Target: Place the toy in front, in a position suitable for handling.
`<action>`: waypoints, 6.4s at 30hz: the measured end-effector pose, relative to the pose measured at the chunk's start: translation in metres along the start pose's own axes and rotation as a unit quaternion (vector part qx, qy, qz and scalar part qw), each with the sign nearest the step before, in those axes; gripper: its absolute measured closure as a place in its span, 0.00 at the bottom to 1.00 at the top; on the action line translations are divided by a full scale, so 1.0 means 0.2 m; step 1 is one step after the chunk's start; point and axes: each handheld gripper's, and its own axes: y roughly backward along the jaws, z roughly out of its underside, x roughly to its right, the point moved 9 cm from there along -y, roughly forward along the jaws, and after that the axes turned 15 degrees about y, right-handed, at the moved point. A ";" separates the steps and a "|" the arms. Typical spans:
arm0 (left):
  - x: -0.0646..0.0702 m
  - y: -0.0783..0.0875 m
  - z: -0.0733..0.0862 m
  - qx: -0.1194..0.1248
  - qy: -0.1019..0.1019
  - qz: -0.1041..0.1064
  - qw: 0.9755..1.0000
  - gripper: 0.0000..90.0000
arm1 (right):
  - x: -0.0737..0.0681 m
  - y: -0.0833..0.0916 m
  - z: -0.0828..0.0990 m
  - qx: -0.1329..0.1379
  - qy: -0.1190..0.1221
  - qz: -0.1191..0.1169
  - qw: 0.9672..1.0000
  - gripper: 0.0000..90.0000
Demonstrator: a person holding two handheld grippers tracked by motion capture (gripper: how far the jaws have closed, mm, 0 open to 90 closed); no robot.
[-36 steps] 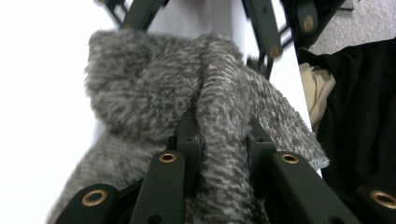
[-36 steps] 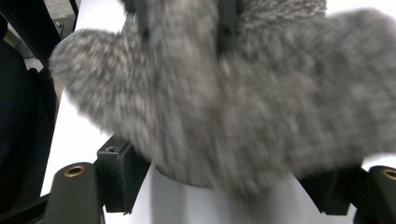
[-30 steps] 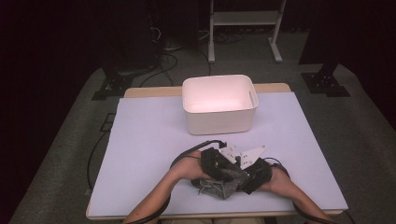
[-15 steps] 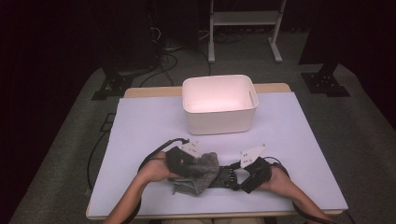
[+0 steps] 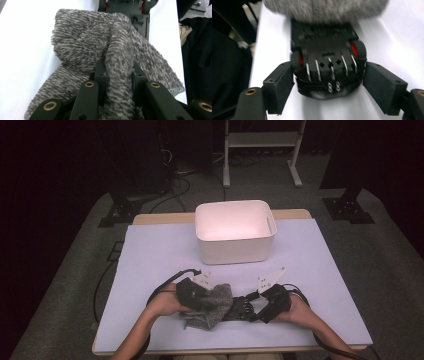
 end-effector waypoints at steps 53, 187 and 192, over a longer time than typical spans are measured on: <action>0.04 0.02 -0.10 0.001 -0.024 -0.001 1.000 0.81 | 0.06 -0.08 -0.02 -0.008 -0.086 -0.048 0.995 0.20; 0.16 -0.05 -0.32 -0.007 -0.046 0.034 0.998 0.83 | -0.01 -0.02 -0.03 0.000 0.043 0.050 0.998 0.63; 0.10 0.03 -0.21 0.000 -0.024 0.017 1.000 0.83 | -0.01 -0.02 -0.03 -0.001 0.047 0.049 0.998 0.63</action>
